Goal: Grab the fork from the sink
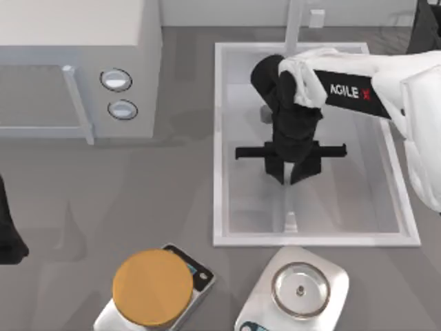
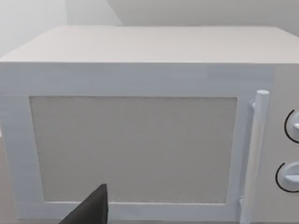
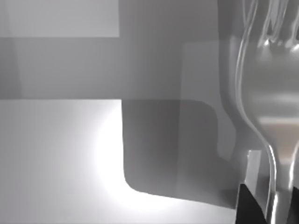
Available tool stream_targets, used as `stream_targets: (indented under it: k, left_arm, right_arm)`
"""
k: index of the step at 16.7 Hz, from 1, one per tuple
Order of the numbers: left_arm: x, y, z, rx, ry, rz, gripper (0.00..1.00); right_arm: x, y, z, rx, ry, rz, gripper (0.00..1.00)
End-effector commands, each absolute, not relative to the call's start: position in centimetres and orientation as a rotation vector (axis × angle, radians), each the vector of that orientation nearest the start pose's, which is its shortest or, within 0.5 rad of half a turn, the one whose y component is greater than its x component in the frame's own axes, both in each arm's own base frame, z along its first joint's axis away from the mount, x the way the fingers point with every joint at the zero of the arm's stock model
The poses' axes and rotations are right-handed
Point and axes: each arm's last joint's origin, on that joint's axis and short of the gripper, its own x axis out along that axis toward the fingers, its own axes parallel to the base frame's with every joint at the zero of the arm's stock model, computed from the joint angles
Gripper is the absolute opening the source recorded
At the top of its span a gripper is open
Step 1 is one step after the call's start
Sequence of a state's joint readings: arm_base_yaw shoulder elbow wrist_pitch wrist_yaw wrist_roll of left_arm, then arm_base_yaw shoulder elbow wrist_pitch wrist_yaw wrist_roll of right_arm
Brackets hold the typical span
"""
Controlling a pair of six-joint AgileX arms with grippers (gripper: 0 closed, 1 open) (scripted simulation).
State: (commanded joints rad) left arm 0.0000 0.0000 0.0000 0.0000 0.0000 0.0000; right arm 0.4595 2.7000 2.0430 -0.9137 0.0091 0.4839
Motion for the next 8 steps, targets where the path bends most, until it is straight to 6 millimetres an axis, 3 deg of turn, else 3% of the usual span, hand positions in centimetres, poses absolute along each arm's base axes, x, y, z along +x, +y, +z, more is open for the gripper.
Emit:
stream_targets:
  k: [1,2,5,8]
  left_arm:
    - [10.6,-0.1,16.0,0.0,0.0,0.0,1.0]
    - [10.6,-0.1,16.0,0.0,0.0,0.0,1.0]
    - [10.6,-0.1,16.0,0.0,0.0,0.0,1.0]
    - [10.6,-0.1,16.0,0.0,0.0,0.0,1.0]
  right_arm:
    - [44.1,22.5,1.1,0.008,1.571,-0.008,0.0]
    - [44.5,22.4,3.5,0.001,1.528,-0.001,0.0]
    - [44.8,22.6,4.6,0.003,1.525,0.0,0.0]
    - [45.3,22.9,8.3,0.002,1.528,-0.001,0.0]
